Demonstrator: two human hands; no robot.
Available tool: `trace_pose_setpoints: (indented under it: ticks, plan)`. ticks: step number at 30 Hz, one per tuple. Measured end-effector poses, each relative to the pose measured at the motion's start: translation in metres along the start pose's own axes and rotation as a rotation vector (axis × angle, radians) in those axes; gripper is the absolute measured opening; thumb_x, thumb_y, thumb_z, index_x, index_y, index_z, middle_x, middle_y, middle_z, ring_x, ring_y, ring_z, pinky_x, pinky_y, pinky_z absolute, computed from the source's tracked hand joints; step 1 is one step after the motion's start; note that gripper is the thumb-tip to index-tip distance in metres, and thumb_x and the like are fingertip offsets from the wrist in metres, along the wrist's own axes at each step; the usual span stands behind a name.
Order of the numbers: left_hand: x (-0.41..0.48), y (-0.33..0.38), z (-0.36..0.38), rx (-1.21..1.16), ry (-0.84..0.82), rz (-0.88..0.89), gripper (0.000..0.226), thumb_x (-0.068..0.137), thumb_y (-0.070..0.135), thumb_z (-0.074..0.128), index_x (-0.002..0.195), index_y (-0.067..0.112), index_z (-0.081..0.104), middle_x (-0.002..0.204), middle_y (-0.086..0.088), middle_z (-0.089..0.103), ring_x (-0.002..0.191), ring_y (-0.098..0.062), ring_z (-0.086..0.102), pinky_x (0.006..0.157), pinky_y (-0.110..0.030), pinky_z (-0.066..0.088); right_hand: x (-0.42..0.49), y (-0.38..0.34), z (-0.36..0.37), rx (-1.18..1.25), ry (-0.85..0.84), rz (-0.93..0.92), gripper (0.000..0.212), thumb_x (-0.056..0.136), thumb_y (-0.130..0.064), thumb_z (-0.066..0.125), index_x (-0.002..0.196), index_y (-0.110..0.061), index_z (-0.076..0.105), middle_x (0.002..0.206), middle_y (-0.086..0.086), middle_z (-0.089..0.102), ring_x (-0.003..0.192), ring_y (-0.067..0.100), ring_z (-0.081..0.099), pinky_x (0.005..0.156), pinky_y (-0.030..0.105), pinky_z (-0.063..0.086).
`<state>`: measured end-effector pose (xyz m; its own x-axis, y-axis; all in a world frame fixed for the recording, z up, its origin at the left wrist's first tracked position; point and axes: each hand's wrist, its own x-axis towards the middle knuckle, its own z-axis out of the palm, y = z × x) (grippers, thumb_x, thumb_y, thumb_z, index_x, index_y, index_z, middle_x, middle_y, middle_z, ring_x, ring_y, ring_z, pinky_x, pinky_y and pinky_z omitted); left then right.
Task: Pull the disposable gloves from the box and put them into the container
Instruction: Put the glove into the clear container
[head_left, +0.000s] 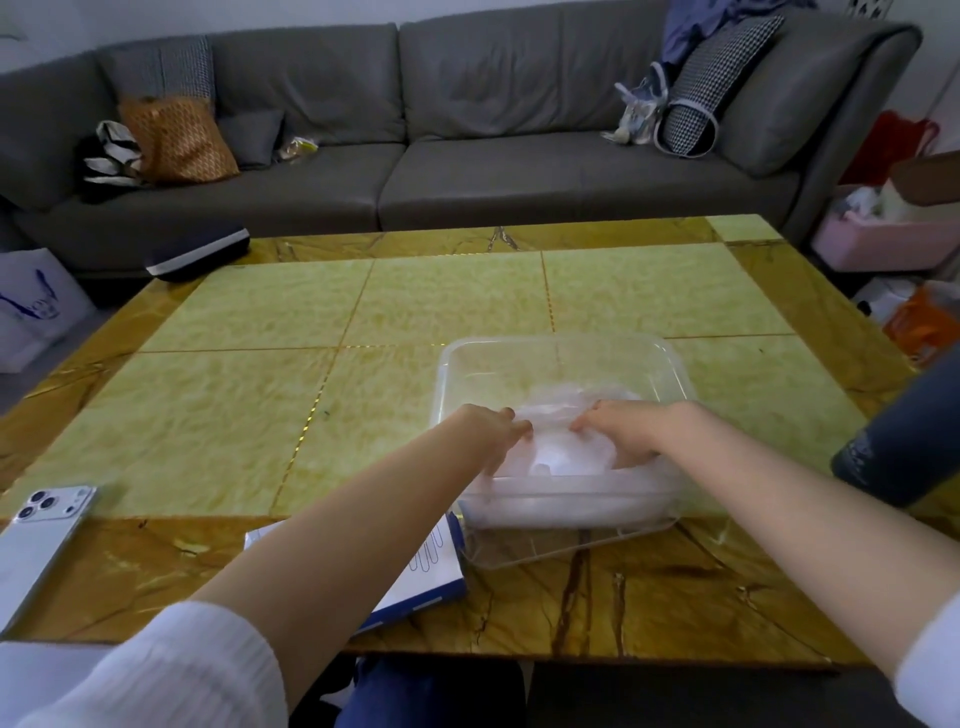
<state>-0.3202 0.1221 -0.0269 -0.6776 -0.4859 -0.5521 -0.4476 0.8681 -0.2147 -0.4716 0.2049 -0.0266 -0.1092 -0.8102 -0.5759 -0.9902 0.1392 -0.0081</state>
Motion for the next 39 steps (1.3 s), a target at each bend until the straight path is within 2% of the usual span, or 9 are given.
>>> trace_pose_setpoints:
  ticks: [4, 8, 11, 14, 19, 22, 25, 30, 39]
  plan:
    - [-0.010, -0.011, -0.008, 0.040, 0.135, -0.008, 0.061, 0.090, 0.035, 0.061, 0.140, 0.015, 0.034, 0.131, -0.006, 0.051, 0.114, -0.026, 0.055, 0.085, -0.033, 0.042, -0.021, -0.003, -0.021, 0.021, 0.090, 0.060, 0.064, 0.086, -0.023, 0.067, 0.142, -0.020, 0.035, 0.145, 0.002, 0.040, 0.128, 0.022, 0.044, 0.101, 0.032, 0.040]
    - [-0.035, -0.025, -0.018, 0.086, 0.447, -0.072, 0.040, 0.097, 0.032, 0.046, 0.134, 0.015, 0.044, 0.128, -0.006, 0.056, 0.118, -0.025, 0.051, 0.096, -0.035, 0.037, -0.054, -0.027, -0.042, -0.068, 0.198, 0.047, 0.059, 0.089, -0.035, 0.062, 0.141, -0.024, 0.037, 0.143, -0.002, 0.043, 0.126, 0.021, 0.045, 0.094, 0.033, 0.040]
    - [-0.060, -0.038, -0.018, -0.004, 0.692, -0.146, 0.036, 0.097, 0.025, 0.045, 0.132, 0.017, 0.046, 0.128, -0.004, 0.055, 0.117, -0.023, 0.051, 0.102, -0.037, 0.035, -0.065, -0.060, -0.046, -0.061, 0.451, -0.057, 0.054, 0.093, -0.030, 0.056, 0.142, -0.023, 0.034, 0.144, -0.001, 0.040, 0.130, 0.021, 0.041, 0.097, 0.037, 0.039]
    - [-0.086, -0.051, -0.001, -0.161, 0.830, -0.208, 0.037, 0.095, 0.017, 0.044, 0.132, 0.016, 0.043, 0.124, -0.003, 0.058, 0.113, -0.022, 0.054, 0.102, -0.036, 0.036, -0.071, -0.102, -0.033, 0.133, 0.790, -0.294, 0.048, 0.094, -0.018, 0.053, 0.139, -0.018, 0.037, 0.138, -0.001, 0.046, 0.123, 0.019, 0.048, 0.092, 0.034, 0.044]
    - [-0.123, -0.068, 0.064, -0.285, 0.618, -0.294, 0.036, 0.095, 0.017, 0.043, 0.131, 0.018, 0.044, 0.127, -0.001, 0.055, 0.114, -0.020, 0.054, 0.100, -0.034, 0.039, -0.062, -0.167, 0.015, 0.214, 0.877, -0.608, 0.035, 0.091, -0.002, 0.052, 0.125, -0.008, 0.051, 0.122, 0.005, 0.060, 0.106, 0.019, 0.060, 0.080, 0.026, 0.048]
    - [-0.140, -0.073, 0.104, -0.526, 0.422, -0.359, 0.030, 0.097, 0.021, 0.045, 0.127, 0.020, 0.049, 0.128, 0.000, 0.054, 0.111, -0.019, 0.055, 0.095, -0.035, 0.047, -0.041, -0.188, 0.040, 0.150, 0.718, -0.542, 0.037, 0.095, -0.010, 0.046, 0.132, -0.011, 0.043, 0.130, 0.004, 0.047, 0.118, 0.020, 0.047, 0.087, 0.030, 0.043]
    - [-0.155, -0.070, 0.136, -0.647, 0.312, -0.327, 0.036, 0.094, 0.038, 0.051, 0.127, 0.023, 0.051, 0.131, 0.003, 0.048, 0.117, -0.018, 0.048, 0.097, -0.033, 0.043, -0.026, -0.199, 0.053, 0.102, 0.574, -0.451, 0.032, 0.096, -0.014, 0.044, 0.128, -0.010, 0.046, 0.129, 0.006, 0.045, 0.120, 0.022, 0.043, 0.092, 0.032, 0.038]
    - [-0.160, -0.055, 0.156, -0.616, 0.350, -0.288, 0.066, 0.080, 0.051, 0.065, 0.136, 0.027, 0.038, 0.143, 0.004, 0.033, 0.130, -0.017, 0.032, 0.105, -0.036, 0.033, -0.018, -0.203, 0.053, 0.200, 0.605, -0.377, 0.022, 0.098, -0.020, 0.043, 0.109, -0.011, 0.061, 0.114, 0.004, 0.053, 0.111, 0.020, 0.047, 0.083, 0.030, 0.040]
    - [-0.160, -0.048, 0.165, -0.597, 0.403, -0.316, 0.070, 0.083, 0.050, 0.062, 0.140, 0.022, 0.033, 0.146, 0.001, 0.028, 0.134, -0.020, 0.027, 0.107, -0.038, 0.028, -0.030, -0.211, 0.028, 0.330, 0.790, -0.373, 0.017, 0.098, -0.021, 0.048, 0.084, -0.011, 0.052, 0.086, 0.001, 0.052, 0.073, 0.016, 0.049, 0.063, 0.025, 0.035]
